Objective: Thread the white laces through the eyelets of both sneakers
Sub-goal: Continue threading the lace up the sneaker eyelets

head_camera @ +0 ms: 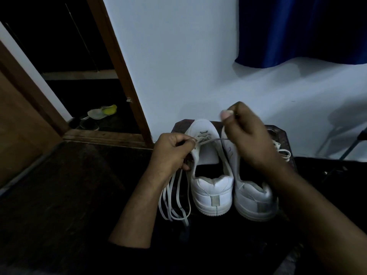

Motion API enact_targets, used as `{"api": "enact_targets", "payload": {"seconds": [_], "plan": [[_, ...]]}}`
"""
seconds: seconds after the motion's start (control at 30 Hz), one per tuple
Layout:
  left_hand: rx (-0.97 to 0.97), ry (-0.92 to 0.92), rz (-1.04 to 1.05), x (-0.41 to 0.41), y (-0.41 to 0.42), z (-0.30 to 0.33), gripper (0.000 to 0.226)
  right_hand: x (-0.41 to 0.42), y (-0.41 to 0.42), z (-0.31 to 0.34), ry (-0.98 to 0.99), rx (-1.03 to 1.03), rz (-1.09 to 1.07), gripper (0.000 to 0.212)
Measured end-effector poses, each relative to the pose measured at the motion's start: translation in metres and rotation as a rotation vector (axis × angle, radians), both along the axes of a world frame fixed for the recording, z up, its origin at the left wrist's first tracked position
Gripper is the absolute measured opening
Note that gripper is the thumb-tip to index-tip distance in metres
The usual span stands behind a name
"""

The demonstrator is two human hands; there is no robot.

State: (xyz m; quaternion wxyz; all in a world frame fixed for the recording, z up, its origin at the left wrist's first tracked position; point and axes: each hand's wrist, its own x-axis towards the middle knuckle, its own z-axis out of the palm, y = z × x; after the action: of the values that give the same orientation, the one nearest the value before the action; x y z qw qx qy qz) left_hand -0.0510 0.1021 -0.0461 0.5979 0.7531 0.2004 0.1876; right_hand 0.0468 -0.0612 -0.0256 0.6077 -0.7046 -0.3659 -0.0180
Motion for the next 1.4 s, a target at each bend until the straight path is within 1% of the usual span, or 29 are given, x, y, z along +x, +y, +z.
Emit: {"api": "enact_targets", "payload": {"seconds": [0.03, 0.1, 0.17, 0.23, 0.27, 0.33, 0.4, 0.43, 0.5, 0.6, 0.63, 0.67, 0.7, 0.73, 0.8, 0.83, 0.9, 0.93, 0.97, 1.03, 1.07, 1.1, 1.17, 1.2, 1.27, 1.3, 1.33, 1.37, 1.4], "plan": [[0.008, -0.002, -0.005, 0.0, 0.0, 0.0, 0.018, -0.001, 0.002, -0.003, -0.137, -0.173, -0.022, 0.028], [0.026, -0.01, -0.015, -0.001, -0.001, 0.001, 0.018, -0.004, 0.005, -0.008, -0.311, -0.432, -0.005, 0.036], [0.031, -0.018, -0.011, -0.002, -0.001, 0.002, 0.019, -0.003, 0.006, -0.009, -0.4, -0.551, -0.019, 0.042], [0.034, -0.019, -0.007, -0.002, -0.001, 0.001, 0.02, 0.0, 0.006, -0.006, -0.45, -0.537, -0.027, 0.033], [0.033, -0.02, -0.008, -0.002, -0.001, 0.001, 0.021, 0.0, 0.005, -0.006, -0.451, -0.492, -0.018, 0.028], [0.029, -0.02, -0.01, -0.001, -0.001, 0.001, 0.022, 0.001, 0.004, -0.009, -0.385, -0.414, -0.003, 0.022], [0.026, -0.019, -0.005, -0.002, -0.002, 0.002, 0.023, 0.003, 0.004, -0.009, -0.246, -0.339, 0.047, 0.024], [0.025, -0.019, -0.001, -0.001, -0.002, 0.002, 0.022, 0.004, 0.004, -0.009, -0.13, -0.243, 0.111, 0.024], [0.024, -0.018, 0.007, -0.001, -0.002, 0.002, 0.019, 0.005, 0.005, -0.007, 0.087, 0.031, 0.219, 0.022], [0.027, -0.016, 0.01, -0.001, -0.001, 0.002, 0.019, 0.004, 0.002, 0.002, 0.365, 0.379, 0.238, 0.021], [0.028, -0.015, 0.007, -0.001, -0.002, 0.002, 0.02, 0.004, 0.001, 0.004, 0.431, 0.417, 0.22, 0.021], [0.027, -0.015, 0.005, -0.001, -0.002, 0.002, 0.02, 0.003, 0.001, 0.005, 0.422, 0.387, 0.164, 0.018], [0.028, -0.016, 0.005, -0.001, -0.002, 0.002, 0.02, 0.002, 0.0, 0.005, 0.325, 0.287, 0.076, 0.013], [0.033, -0.016, 0.006, -0.001, -0.002, 0.002, 0.018, 0.001, 0.0, 0.004, 0.172, 0.148, -0.012, 0.009], [0.05, -0.015, 0.01, 0.0, -0.001, 0.001, 0.017, 0.001, 0.003, 0.0, -0.148, -0.17, -0.105, 0.016], [0.057, -0.016, 0.012, 0.0, -0.001, 0.001, 0.017, 0.002, 0.005, -0.004, -0.252, -0.33, -0.107, 0.021], [0.066, -0.018, 0.013, 0.0, -0.001, 0.0, 0.016, 0.003, 0.01, -0.01, -0.365, -0.573, -0.067, 0.028], [0.069, -0.018, 0.014, 0.0, -0.002, 0.0, 0.016, 0.003, 0.011, -0.011, -0.402, -0.628, -0.053, 0.028], [0.073, -0.018, 0.015, 0.0, -0.002, 0.0, 0.017, 0.005, 0.012, -0.013, -0.433, -0.629, -0.052, 0.026], [0.079, -0.017, 0.018, 0.0, -0.002, 0.0, 0.018, 0.007, 0.011, -0.014, -0.447, -0.538, -0.04, 0.019], [0.079, -0.018, 0.019, 0.0, -0.002, 0.0, 0.018, 0.008, 0.01, -0.014, -0.383, -0.441, -0.014, 0.015], [0.076, -0.019, 0.019, 0.0, -0.001, 0.0, 0.017, 0.01, 0.009, -0.014, -0.239, -0.302, 0.042, 0.013], [0.076, -0.022, 0.025, 0.0, -0.001, 0.0, 0.015, 0.007, 0.004, -0.006, 0.166, 0.067, 0.23, 0.018], [0.082, -0.025, 0.031, 0.0, -0.001, 0.0, 0.015, 0.004, 0.002, 0.0, 0.334, 0.236, 0.313, 0.02], [0.11, -0.026, 0.043, 0.001, -0.001, -0.001, 0.015, 0.003, -0.002, 0.008, 0.564, 0.461, 0.357, 0.022], [0.123, -0.025, 0.047, 0.001, -0.002, -0.002, 0.014, 0.003, -0.003, 0.011, 0.646, 0.527, 0.328, 0.024], [0.132, -0.023, 0.049, 0.002, -0.001, -0.003, 0.014, 0.005, -0.004, 0.012, 0.678, 0.543, 0.258, 0.026], [0.142, -0.023, 0.052, 0.003, -0.001, -0.004, 0.014, 0.007, -0.004, 0.012, 0.635, 0.503, 0.161, 0.028], [0.157, -0.029, 0.057, 0.004, -0.001, -0.006, 0.014, 0.008, -0.004, 0.009, 0.511, 0.39, 0.037, 0.029]]}}
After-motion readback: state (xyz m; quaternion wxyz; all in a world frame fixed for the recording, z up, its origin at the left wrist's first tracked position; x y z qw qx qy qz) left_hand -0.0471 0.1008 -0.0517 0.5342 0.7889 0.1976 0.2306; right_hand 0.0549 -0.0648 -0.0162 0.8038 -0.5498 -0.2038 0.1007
